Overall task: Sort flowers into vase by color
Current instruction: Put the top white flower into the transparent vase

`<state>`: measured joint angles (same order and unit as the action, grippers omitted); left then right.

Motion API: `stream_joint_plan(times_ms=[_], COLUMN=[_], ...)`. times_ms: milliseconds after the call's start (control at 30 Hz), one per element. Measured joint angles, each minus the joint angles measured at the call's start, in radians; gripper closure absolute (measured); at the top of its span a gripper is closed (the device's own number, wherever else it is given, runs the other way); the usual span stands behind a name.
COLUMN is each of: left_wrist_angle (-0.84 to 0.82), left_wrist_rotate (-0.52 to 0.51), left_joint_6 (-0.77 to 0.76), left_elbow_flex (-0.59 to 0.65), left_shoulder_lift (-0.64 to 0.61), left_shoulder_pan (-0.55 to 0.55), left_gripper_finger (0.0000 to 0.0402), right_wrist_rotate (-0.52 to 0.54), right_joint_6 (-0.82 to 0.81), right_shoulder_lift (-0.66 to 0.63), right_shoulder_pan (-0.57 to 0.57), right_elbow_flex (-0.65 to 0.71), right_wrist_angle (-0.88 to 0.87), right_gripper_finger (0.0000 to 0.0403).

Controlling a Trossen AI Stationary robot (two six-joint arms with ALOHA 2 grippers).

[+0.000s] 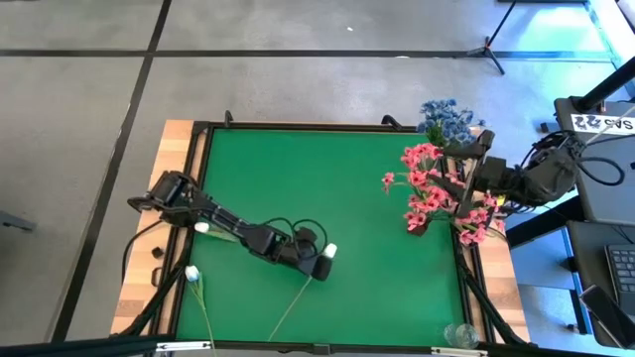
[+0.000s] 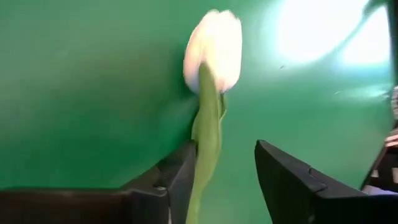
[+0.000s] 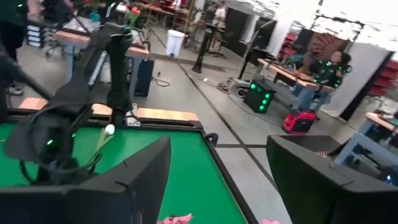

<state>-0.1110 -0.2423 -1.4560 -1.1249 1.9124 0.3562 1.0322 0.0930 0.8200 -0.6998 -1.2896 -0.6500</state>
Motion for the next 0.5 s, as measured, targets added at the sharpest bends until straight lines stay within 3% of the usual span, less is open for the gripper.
stream_joint_plan(times_ms=[233,367,500], left_wrist_angle=[-0.120,-0.257,-0.260], left_wrist_rotate=[-0.042,-0.103,-0.212], left_joint_6=[0.105,0.159,0.207], left_elbow_flex=[-0.144,-0.274,-0.363], left_shoulder_lift=[-0.083,-0.132,-0.174], left_shoulder_pan=[0.007,0.056,0.119], left_gripper_finger=[0.0239,0.0245,0.0246], right_wrist_rotate=[-0.100,-0.141,-0.241], right_joint_6=[0.065,0.138,0.150], right_shoulder_lift=[0.027,0.109,0.236], right_shoulder_pan=[0.000,0.000,0.000], right_elbow_flex=[-0.069,-0.185,-0.314], right_wrist_angle=[0.061,0.052,0.049], right_gripper_finger=[0.0139,0.0139,0.0139])
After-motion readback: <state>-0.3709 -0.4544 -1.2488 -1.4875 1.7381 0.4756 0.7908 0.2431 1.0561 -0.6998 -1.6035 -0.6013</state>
